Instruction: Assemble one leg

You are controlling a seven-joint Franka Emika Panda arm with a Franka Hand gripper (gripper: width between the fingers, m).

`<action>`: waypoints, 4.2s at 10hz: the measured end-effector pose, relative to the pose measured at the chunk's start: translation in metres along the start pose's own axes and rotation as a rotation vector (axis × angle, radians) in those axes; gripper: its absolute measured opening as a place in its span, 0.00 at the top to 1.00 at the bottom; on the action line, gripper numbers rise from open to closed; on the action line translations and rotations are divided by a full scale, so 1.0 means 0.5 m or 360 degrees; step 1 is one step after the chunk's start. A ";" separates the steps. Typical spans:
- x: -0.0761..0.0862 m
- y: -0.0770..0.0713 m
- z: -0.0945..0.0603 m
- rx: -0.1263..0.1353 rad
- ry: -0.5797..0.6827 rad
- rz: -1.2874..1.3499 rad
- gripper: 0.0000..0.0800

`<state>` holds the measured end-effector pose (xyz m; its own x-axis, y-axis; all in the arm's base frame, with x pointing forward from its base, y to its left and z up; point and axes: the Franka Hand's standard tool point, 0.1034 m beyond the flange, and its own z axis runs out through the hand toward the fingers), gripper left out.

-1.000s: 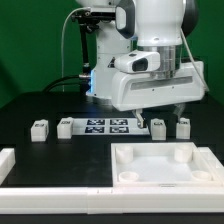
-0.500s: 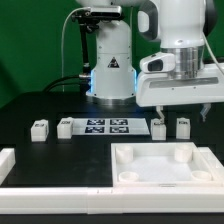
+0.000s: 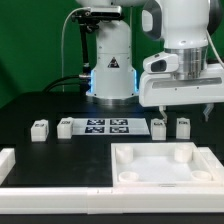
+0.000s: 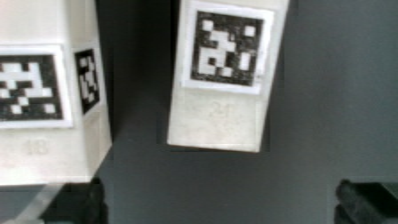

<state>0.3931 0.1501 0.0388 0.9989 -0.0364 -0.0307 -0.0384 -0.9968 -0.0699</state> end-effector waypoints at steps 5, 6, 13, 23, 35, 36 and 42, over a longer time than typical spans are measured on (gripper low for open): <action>-0.044 0.012 -0.003 -0.0114 -0.0613 0.0100 0.19; -0.046 0.010 -0.004 -0.0129 -0.0767 0.0114 0.19; -0.074 -0.017 0.013 -0.0102 -0.1053 -0.0001 0.19; -0.073 -0.014 0.059 -0.0105 -0.1283 0.0005 0.19; -0.076 -0.002 0.065 -0.0119 -0.1297 0.0030 0.64; -0.076 -0.002 0.065 -0.0119 -0.1297 0.0030 0.64; -0.050 -0.013 -0.086 -0.0167 -0.1343 0.0034 0.64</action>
Offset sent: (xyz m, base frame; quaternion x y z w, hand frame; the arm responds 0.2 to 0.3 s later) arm -0.0094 0.0089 0.0039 -0.0073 -0.1800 0.0415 0.9828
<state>0.3696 0.1545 0.0831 0.6409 -0.0319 -0.7669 -0.0126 -0.9994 0.0310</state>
